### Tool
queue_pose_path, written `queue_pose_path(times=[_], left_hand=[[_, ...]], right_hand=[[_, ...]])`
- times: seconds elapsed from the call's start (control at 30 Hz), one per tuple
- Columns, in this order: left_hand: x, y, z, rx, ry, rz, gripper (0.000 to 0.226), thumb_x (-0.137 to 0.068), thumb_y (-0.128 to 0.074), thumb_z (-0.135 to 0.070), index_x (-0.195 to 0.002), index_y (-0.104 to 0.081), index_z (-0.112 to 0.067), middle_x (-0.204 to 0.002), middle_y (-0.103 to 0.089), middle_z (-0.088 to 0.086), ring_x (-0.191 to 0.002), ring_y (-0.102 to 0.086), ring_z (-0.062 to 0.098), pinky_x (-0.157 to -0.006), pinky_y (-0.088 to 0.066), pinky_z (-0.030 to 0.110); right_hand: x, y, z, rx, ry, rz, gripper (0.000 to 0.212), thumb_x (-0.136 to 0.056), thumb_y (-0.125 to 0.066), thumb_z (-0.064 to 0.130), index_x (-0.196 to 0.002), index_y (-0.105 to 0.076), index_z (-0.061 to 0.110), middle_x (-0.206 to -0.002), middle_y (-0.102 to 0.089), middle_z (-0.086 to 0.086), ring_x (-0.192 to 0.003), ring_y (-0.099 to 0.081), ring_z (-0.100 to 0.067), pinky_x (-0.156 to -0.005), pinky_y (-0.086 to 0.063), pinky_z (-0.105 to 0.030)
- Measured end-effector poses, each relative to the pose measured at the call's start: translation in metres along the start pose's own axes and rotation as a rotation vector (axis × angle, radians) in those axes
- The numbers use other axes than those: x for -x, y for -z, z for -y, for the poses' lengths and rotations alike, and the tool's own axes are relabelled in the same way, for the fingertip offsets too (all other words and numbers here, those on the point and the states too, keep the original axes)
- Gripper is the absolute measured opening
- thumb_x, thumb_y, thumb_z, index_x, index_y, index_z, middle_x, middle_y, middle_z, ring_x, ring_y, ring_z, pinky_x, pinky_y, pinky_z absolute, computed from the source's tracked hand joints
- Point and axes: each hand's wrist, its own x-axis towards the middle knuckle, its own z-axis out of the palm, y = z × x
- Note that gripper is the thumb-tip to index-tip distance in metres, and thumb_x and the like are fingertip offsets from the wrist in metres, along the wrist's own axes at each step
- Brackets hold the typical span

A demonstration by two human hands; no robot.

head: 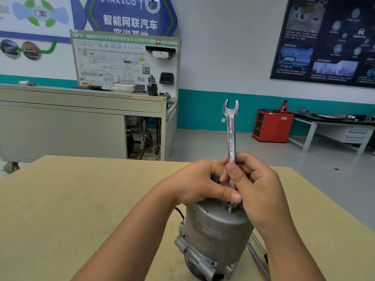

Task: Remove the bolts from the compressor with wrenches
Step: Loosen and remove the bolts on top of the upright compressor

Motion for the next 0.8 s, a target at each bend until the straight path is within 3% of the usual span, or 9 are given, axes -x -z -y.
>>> queue_pose_path(times=[0.07,0.13,0.17,0.3,0.4,0.47,0.63,0.8], left_hand=[[0.001,0.002,-0.001,-0.002,0.007,0.023,0.023,-0.080,-0.072,-0.010,-0.060,-0.060,-0.007,-0.088,-0.059,0.011,-0.091,-0.057,0.018,-0.094,-0.044,0.038],[0.002,0.003,-0.004,-0.023,0.003,0.058,0.035,-0.083,-0.069,-0.011,-0.054,-0.057,-0.028,-0.086,-0.055,-0.001,-0.092,-0.055,0.014,-0.093,-0.044,0.030],[0.002,0.003,-0.005,-0.033,0.003,0.067,0.036,-0.084,-0.067,-0.011,-0.056,-0.057,-0.030,-0.085,-0.053,-0.005,-0.091,-0.053,0.008,-0.092,-0.042,0.026],[0.002,0.003,-0.006,-0.080,-0.006,0.086,0.022,-0.090,-0.060,-0.010,-0.076,-0.065,-0.026,-0.089,-0.055,-0.014,-0.091,-0.051,-0.003,-0.092,-0.039,0.015],[0.002,0.006,-0.004,-0.108,-0.004,0.100,0.013,-0.089,-0.061,-0.010,-0.096,-0.069,-0.018,-0.105,-0.058,-0.007,-0.103,-0.053,0.003,-0.096,-0.037,0.014],[0.003,0.009,-0.003,-0.119,-0.005,0.117,0.022,-0.084,-0.066,-0.007,-0.104,-0.068,-0.016,-0.110,-0.058,-0.007,-0.108,-0.052,0.004,-0.097,-0.036,0.013],[0.004,0.008,-0.002,-0.126,0.009,0.102,0.019,-0.078,-0.073,-0.007,-0.091,-0.074,-0.021,-0.103,-0.058,-0.016,-0.101,-0.052,-0.004,-0.090,-0.036,0.007],[0.005,0.003,0.001,-0.063,-0.027,-0.031,0.017,-0.072,-0.078,-0.007,-0.070,-0.075,-0.023,-0.092,-0.060,-0.015,-0.094,-0.057,0.002,-0.086,-0.042,0.012]], right_hand=[[0.001,0.001,-0.001,-0.060,-0.015,0.007,0.017,-0.080,-0.050,0.036,-0.077,-0.066,0.031,-0.062,-0.066,0.003,-0.064,-0.064,-0.004,-0.064,-0.051,-0.016],[0.001,0.004,-0.002,-0.136,-0.031,0.012,0.018,-0.082,-0.049,0.032,-0.074,-0.065,0.029,-0.062,-0.066,0.000,-0.067,-0.067,-0.005,-0.066,-0.052,-0.018],[0.001,0.005,-0.002,-0.180,-0.043,0.009,0.019,-0.082,-0.050,0.031,-0.072,-0.065,0.028,-0.061,-0.065,-0.001,-0.066,-0.067,-0.005,-0.065,-0.053,-0.018],[0.003,0.007,-0.004,-0.313,-0.083,-0.067,0.016,-0.081,-0.050,0.027,-0.072,-0.063,0.022,-0.056,-0.061,-0.003,-0.049,-0.051,-0.003,-0.051,-0.046,-0.017],[0.004,0.008,-0.004,-0.344,-0.099,-0.137,0.015,-0.079,-0.050,0.029,-0.072,-0.062,0.024,-0.057,-0.059,-0.001,-0.046,-0.039,-0.003,-0.047,-0.038,-0.017],[0.005,0.009,-0.004,-0.405,-0.115,-0.180,0.014,-0.081,-0.049,0.028,-0.077,-0.058,0.018,-0.057,-0.058,-0.001,-0.045,-0.037,-0.004,-0.046,-0.037,-0.016],[0.002,0.013,-0.008,-0.547,-0.184,-0.265,0.019,-0.096,-0.037,0.013,-0.082,-0.050,0.010,-0.057,-0.057,0.002,-0.041,-0.034,-0.005,-0.040,-0.032,-0.013],[0.002,0.012,-0.008,-0.534,-0.176,-0.260,0.019,-0.095,-0.039,0.015,-0.082,-0.052,0.012,-0.058,-0.058,0.002,-0.041,-0.035,-0.005,-0.042,-0.036,-0.013]])
